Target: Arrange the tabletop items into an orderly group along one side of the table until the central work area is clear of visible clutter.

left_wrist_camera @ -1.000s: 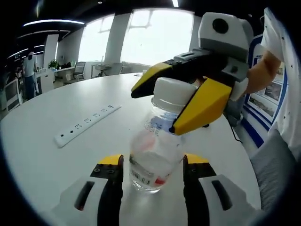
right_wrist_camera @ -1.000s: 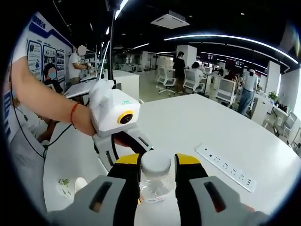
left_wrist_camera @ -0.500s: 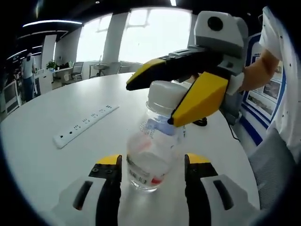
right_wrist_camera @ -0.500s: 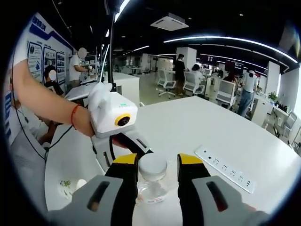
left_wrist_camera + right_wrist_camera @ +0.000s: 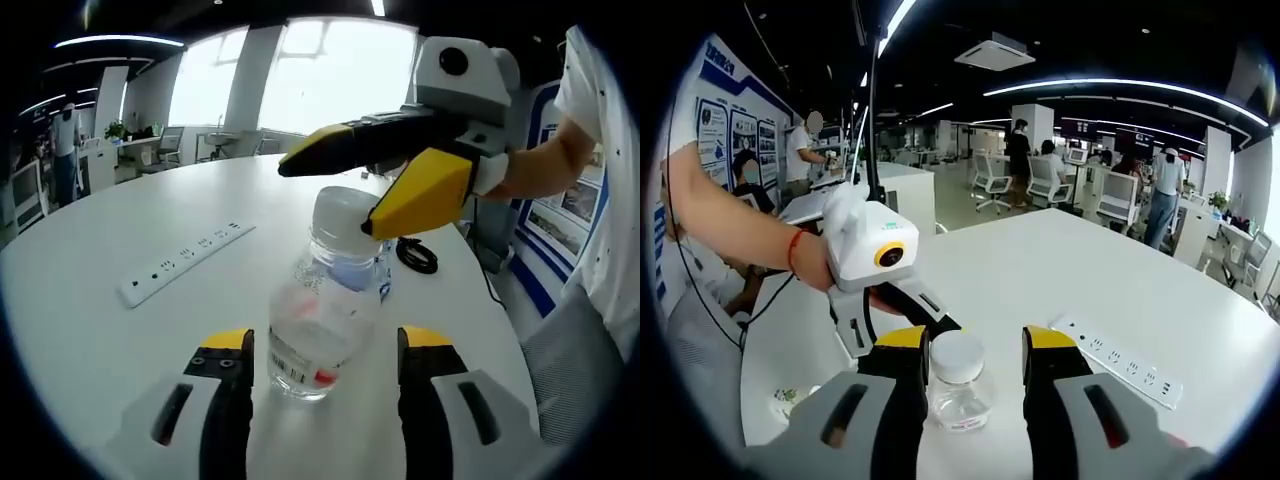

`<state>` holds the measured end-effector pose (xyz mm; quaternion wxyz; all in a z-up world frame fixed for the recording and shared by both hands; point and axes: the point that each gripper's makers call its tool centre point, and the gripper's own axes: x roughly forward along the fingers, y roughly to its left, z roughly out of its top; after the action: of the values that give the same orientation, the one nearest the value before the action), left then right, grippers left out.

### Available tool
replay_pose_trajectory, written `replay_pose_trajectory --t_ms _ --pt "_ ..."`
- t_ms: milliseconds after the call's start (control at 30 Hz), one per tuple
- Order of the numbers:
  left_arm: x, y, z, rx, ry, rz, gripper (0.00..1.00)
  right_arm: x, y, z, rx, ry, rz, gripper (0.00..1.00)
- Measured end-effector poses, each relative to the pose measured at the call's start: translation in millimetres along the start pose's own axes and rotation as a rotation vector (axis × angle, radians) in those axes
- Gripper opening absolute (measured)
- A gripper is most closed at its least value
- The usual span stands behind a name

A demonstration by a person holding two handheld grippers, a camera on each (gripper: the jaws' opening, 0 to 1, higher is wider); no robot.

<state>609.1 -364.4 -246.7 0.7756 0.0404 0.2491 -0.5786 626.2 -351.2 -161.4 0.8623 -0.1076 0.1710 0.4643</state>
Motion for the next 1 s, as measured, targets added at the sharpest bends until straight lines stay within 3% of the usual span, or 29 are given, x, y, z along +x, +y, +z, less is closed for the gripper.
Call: replay_pose_trajectory --t_ms 533,1000 --pt "-30 -8.5 17.0 -0.022 -0.022 0.044 0.69 -21 -4 4.3 0.021 -0.001 -0.009 0.43" --pt "-62 -26.9 34.9 -0.018 -0.053 0.084 0.76 -40 8 -1.3 0.028 0.039 0.035 0.53"
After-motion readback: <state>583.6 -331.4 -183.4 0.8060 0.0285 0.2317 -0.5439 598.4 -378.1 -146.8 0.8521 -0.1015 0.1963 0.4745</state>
